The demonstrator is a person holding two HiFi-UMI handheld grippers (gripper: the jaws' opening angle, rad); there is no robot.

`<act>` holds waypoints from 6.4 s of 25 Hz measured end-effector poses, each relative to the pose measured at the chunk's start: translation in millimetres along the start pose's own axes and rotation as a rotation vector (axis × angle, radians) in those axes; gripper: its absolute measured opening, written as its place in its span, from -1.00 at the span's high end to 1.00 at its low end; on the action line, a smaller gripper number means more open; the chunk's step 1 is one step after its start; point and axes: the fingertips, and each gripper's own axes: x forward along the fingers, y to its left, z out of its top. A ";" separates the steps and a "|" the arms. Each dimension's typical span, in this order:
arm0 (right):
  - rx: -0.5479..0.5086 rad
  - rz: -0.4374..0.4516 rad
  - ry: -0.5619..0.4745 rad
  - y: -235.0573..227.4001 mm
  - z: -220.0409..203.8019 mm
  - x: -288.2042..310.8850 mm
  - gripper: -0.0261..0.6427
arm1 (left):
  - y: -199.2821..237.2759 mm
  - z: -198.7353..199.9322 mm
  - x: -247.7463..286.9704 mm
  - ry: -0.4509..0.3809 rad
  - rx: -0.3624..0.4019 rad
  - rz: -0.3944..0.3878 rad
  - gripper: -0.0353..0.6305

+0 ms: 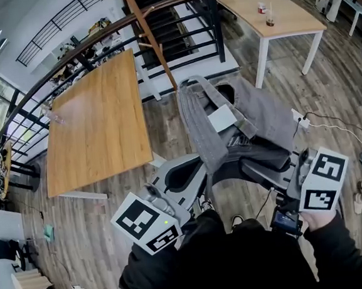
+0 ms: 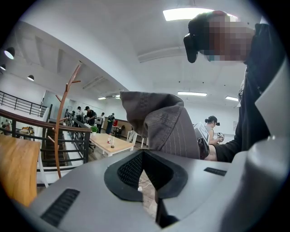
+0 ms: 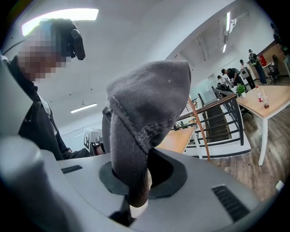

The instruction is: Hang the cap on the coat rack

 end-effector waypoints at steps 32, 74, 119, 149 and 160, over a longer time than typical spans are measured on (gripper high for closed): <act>-0.040 -0.001 0.156 -74.4 71.4 219.3 0.78 | 239.0 29.7 -17.4 -0.037 -0.075 -0.019 0.89; 0.021 0.140 0.071 -255.8 164.7 217.5 0.78 | 328.7 78.4 154.6 0.033 0.013 0.057 0.89; -0.196 0.294 -0.125 -268.8 363.4 367.7 0.78 | 515.0 189.9 133.4 -0.246 -0.053 0.059 0.89; -0.146 0.320 -0.112 -307.5 392.9 415.5 0.78 | 570.9 201.6 140.7 -0.249 -0.009 0.125 0.89; -0.125 0.305 -0.109 -329.2 400.2 431.1 0.78 | 595.9 202.9 156.3 -0.244 -0.026 0.111 0.89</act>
